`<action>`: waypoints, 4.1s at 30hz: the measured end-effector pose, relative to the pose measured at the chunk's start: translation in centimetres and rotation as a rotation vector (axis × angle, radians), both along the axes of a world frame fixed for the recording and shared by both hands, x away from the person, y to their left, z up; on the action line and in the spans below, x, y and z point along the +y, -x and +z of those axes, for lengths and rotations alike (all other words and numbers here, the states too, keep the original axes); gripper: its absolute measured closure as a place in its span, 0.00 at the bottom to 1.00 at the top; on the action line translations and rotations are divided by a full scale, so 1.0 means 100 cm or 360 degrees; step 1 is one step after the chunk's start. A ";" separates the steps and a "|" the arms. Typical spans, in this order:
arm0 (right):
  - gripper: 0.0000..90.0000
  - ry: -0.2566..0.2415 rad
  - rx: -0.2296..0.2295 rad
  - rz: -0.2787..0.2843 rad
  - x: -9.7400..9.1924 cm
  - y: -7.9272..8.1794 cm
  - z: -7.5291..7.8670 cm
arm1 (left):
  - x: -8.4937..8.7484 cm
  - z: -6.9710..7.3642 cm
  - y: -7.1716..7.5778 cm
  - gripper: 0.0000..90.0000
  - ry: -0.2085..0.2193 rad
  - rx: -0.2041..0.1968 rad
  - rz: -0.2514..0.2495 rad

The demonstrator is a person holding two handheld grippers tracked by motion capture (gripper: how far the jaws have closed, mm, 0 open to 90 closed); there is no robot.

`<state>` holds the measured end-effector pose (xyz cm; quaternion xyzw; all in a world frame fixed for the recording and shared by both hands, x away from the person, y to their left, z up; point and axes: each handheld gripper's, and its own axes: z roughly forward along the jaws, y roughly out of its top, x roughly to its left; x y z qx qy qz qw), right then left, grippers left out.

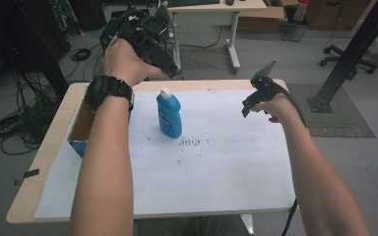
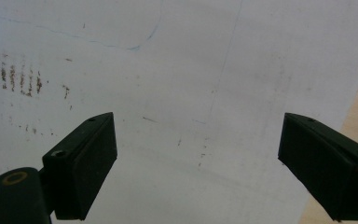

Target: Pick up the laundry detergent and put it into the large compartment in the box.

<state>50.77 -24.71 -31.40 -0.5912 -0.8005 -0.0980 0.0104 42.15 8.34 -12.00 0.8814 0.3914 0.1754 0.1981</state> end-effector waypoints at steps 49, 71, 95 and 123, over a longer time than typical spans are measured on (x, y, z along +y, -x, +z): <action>0.13 0.0007 0.0015 0.0055 0.004 0.006 0.007 | 0.009 -0.016 -0.021 0.17 -0.0445 -0.0106 -0.1044; 0.13 -0.0002 0.0030 0.0046 0.005 0.010 0.010 | 0.012 -0.015 -0.031 0.19 -0.0484 -0.0117 -0.1301; 0.13 0.0012 0.0029 0.0026 0.006 0.009 0.010 | 0.004 -0.020 -0.043 0.18 -0.0556 -0.0174 -0.1539; 0.13 0.0018 0.0028 0.0037 0.009 0.009 0.010 | 0.003 -0.026 -0.050 0.21 -0.0587 -0.0150 -0.1554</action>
